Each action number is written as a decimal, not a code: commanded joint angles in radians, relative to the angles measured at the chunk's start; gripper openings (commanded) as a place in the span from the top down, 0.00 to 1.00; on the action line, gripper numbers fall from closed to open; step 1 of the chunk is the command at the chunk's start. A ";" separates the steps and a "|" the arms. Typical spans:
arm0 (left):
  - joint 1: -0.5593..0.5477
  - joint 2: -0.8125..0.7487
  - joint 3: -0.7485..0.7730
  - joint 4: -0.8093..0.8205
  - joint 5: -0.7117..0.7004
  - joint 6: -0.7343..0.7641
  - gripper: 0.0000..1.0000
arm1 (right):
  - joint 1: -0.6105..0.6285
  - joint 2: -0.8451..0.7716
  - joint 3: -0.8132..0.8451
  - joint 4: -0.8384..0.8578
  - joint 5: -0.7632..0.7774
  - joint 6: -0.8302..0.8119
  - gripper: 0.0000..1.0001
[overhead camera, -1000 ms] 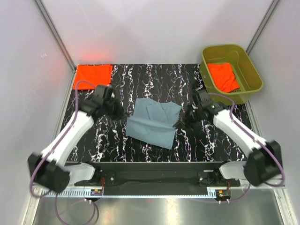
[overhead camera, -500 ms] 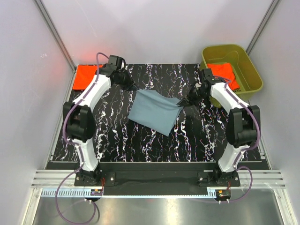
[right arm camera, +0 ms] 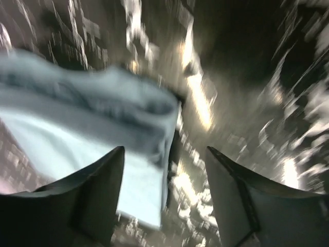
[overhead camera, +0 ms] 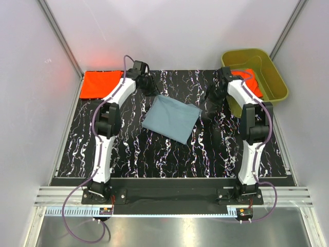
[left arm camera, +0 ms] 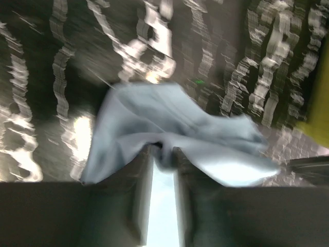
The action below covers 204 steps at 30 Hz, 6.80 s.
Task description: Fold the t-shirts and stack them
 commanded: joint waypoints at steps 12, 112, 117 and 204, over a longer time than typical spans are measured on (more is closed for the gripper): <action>0.046 -0.342 -0.251 0.067 0.068 0.116 0.41 | 0.065 -0.232 -0.094 0.167 0.098 -0.111 0.35; 0.139 -0.966 -1.014 0.175 -0.108 0.059 0.25 | 0.667 -0.666 -0.777 0.705 0.395 -0.815 0.00; 0.274 -1.108 -1.143 0.188 -0.058 -0.004 0.28 | 0.777 -0.716 -1.022 1.002 0.276 -1.222 0.00; 0.133 -0.403 -0.463 0.153 -0.109 0.344 1.00 | 0.700 -0.931 -0.762 0.585 0.584 -0.834 0.19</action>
